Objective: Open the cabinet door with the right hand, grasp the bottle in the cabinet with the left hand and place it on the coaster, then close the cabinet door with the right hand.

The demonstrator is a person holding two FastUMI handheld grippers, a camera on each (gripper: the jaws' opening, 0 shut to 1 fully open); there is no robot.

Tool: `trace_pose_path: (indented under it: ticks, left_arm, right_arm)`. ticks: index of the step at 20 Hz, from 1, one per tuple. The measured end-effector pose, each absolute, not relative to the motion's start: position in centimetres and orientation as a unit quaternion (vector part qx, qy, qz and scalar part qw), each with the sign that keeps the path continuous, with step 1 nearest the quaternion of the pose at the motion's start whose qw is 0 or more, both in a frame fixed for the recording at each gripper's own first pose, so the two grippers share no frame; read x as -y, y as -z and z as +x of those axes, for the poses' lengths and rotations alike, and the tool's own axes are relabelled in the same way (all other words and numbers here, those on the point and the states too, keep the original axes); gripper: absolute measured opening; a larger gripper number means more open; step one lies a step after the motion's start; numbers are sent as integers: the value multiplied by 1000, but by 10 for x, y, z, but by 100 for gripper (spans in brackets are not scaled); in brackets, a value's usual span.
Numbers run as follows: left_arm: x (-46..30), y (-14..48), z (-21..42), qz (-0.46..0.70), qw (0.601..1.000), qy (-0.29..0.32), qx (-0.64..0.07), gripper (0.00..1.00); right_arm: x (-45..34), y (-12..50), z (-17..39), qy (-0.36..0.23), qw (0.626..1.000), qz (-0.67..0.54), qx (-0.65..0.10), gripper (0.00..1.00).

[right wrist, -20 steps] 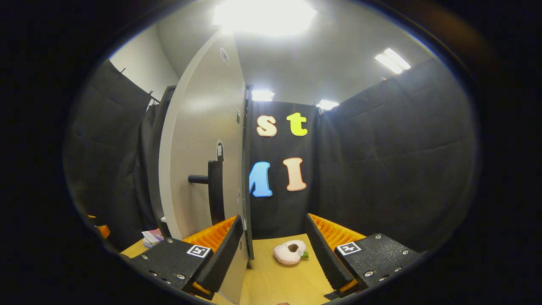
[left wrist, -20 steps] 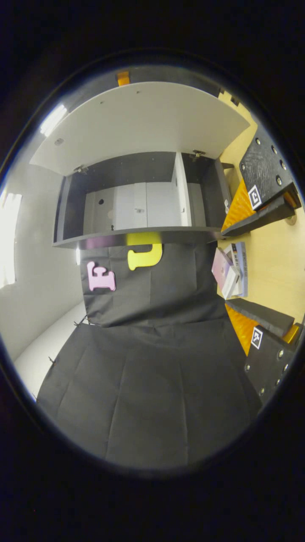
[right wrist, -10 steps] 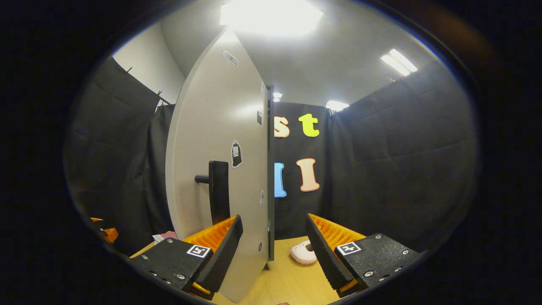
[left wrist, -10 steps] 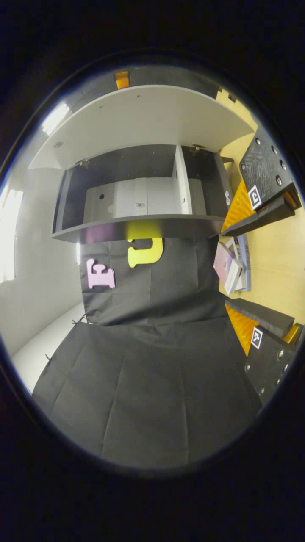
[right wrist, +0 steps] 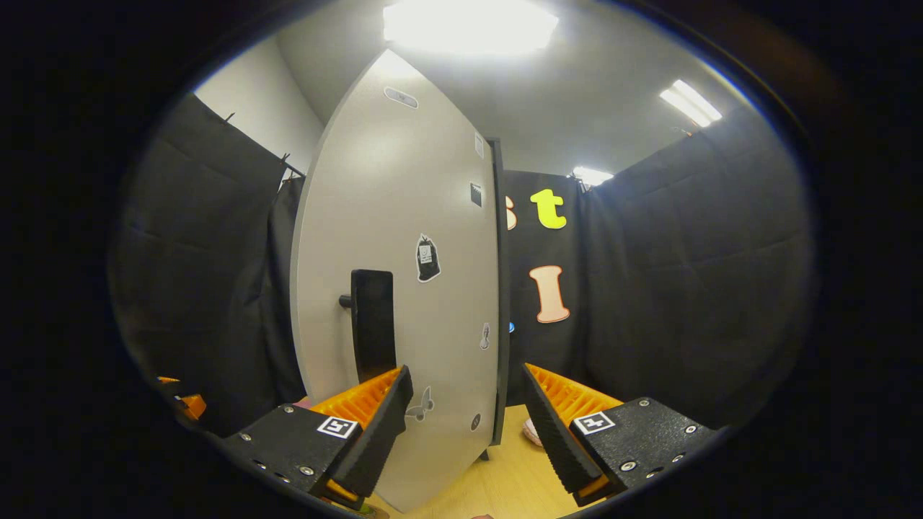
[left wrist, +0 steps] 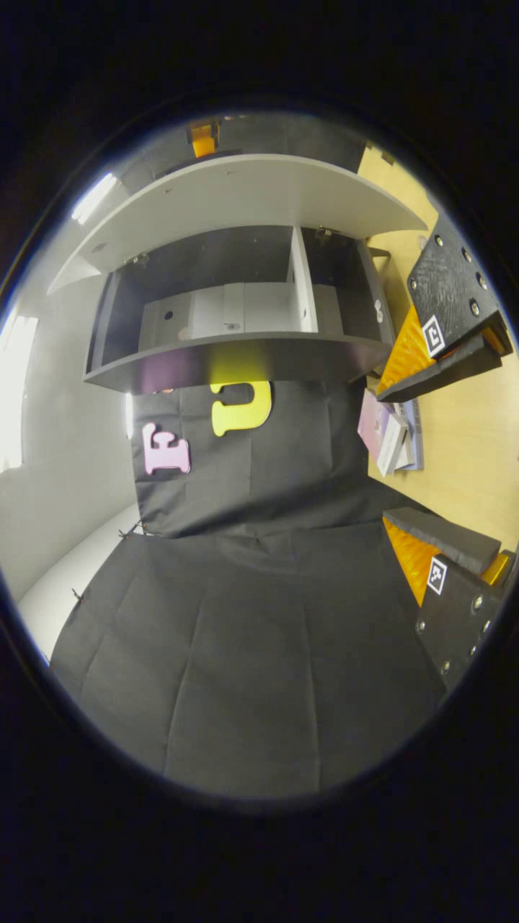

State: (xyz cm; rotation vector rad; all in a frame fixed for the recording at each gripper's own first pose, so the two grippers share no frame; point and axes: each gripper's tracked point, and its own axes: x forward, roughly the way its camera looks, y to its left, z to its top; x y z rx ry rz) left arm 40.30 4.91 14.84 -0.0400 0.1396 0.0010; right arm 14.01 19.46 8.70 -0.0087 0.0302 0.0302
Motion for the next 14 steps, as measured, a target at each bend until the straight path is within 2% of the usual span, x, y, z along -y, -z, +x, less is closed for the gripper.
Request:
trace_pose_path:
  ticks: [3, 4, 8, 9, 14]
  left_arm:
    - [-65, -144, 400, -23, 997, -14, -73, 84]
    - [-69, -143, 399, -24, 997, -18, -75, 89]
    - [-81, -144, 393, -24, 997, -27, -75, 89]
    - [-82, -145, 392, -23, 997, -27, -74, 84]
    - [-77, -147, 399, -29, 997, -18, -70, 87]
  right_arm:
    - [-212, -86, 146, -30, 999, -3, -16, 93]
    - [-217, -85, 149, -36, 999, -2, -17, 94]
    - [-230, -81, 159, -48, 999, -5, -19, 94]
    - [-231, -79, 159, -50, 999, -3, -20, 94]
    - [-224, -68, 154, -44, 998, 0, -34, 94]
